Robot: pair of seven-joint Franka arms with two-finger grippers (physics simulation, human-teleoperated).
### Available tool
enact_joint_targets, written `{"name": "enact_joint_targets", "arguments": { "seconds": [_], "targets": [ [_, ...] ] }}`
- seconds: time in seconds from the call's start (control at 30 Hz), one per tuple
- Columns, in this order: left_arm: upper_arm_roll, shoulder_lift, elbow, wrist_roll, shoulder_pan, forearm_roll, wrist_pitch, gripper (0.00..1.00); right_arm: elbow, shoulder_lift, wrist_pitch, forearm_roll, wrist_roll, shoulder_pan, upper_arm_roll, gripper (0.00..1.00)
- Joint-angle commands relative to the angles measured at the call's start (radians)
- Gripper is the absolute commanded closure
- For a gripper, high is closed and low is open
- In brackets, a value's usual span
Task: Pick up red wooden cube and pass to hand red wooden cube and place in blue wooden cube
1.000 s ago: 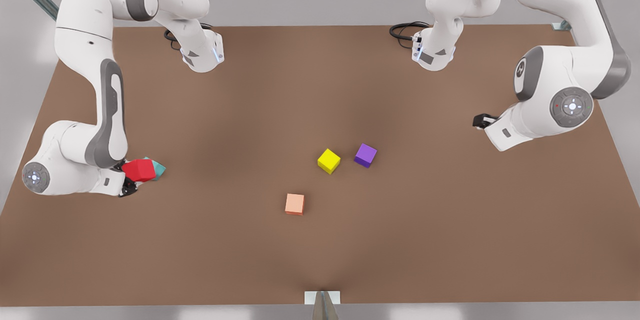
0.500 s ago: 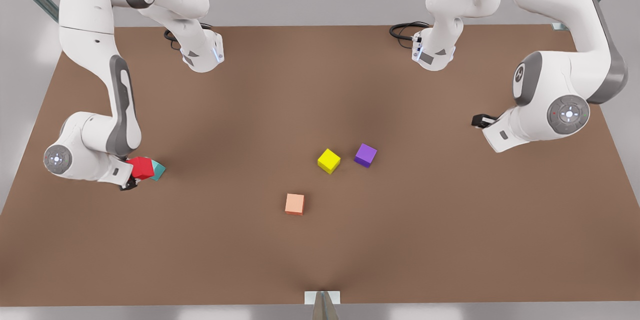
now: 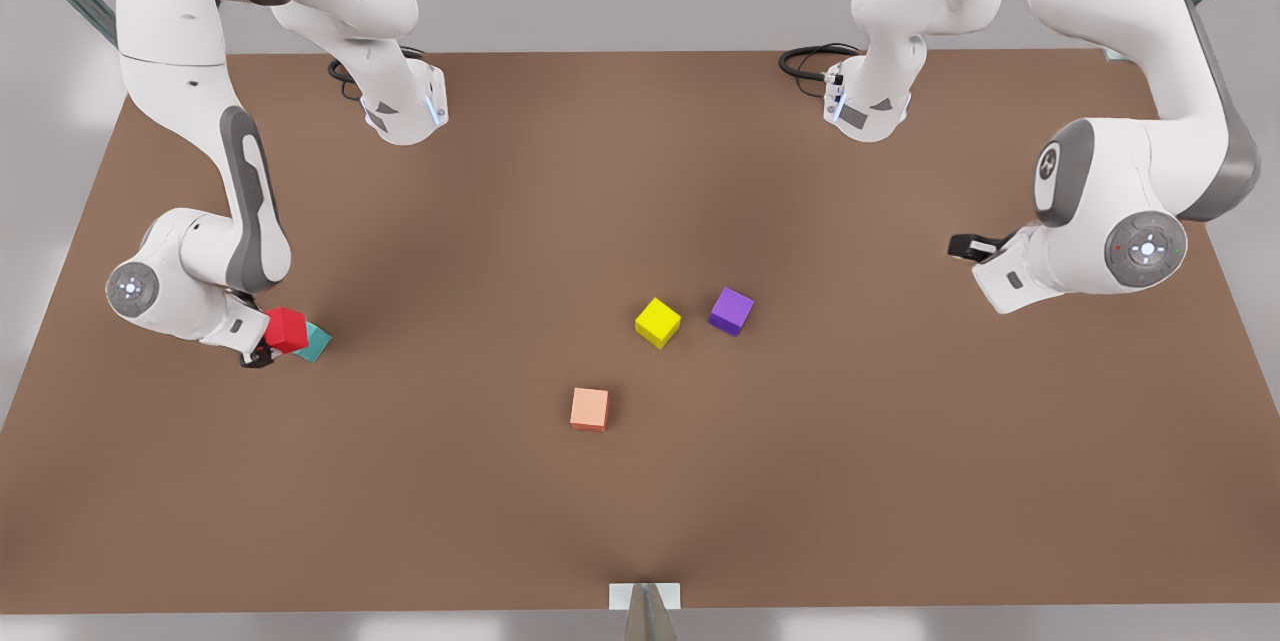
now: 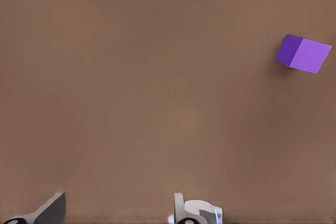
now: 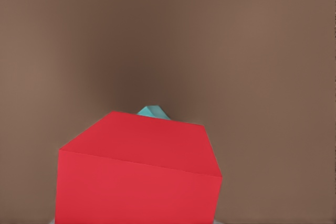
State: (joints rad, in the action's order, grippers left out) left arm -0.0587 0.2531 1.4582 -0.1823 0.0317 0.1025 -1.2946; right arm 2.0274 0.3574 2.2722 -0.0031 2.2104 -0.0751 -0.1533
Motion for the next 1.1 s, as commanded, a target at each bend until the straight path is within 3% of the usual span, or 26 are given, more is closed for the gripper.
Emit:
{"name": "enact_joint_targets", "arguments": {
  "seconds": [0.0,0.13,0.23,0.4,0.63,0.67,0.7,0.73,1.07],
  "targets": [
    [-0.001,-0.003,-0.004,-0.006,0.001,0.000,0.040,0.00,0.004,0.000,0.041,0.008,0.025,0.000,0.000,0.39],
    [-0.001,-0.003,0.001,-0.008,0.000,-0.004,0.095,0.00,0.010,0.008,0.064,0.006,0.025,-0.011,0.000,0.39],
    [-0.125,-0.014,-0.004,-0.003,0.001,-0.001,0.179,0.00,0.010,0.011,0.076,0.008,0.025,-0.011,0.000,0.39],
    [-0.136,-0.002,-0.030,0.076,-0.093,-0.004,0.057,0.00,0.033,0.005,0.082,0.008,0.022,-0.009,0.001,0.39],
    [-0.141,0.000,-0.018,0.078,-0.096,-0.049,-0.008,0.00,0.068,-0.001,0.084,0.009,0.022,-0.011,0.001,0.39],
    [-0.139,0.006,-0.016,0.078,-0.093,-0.049,-0.011,0.00,0.070,-0.001,0.084,0.009,0.022,-0.011,0.001,0.35],
    [-0.141,0.005,-0.016,0.080,-0.088,-0.050,-0.011,0.00,0.071,-0.001,0.084,0.009,0.012,-0.012,0.000,0.04],
    [-0.141,0.005,-0.018,0.080,-0.092,-0.063,-0.012,0.00,0.071,-0.001,0.084,0.009,0.011,-0.012,0.000,0.00],
    [-0.141,0.017,-0.013,0.087,-0.098,-0.064,-0.012,0.00,0.059,-0.026,0.061,0.009,0.015,-0.009,0.001,0.00]
  ]
}}
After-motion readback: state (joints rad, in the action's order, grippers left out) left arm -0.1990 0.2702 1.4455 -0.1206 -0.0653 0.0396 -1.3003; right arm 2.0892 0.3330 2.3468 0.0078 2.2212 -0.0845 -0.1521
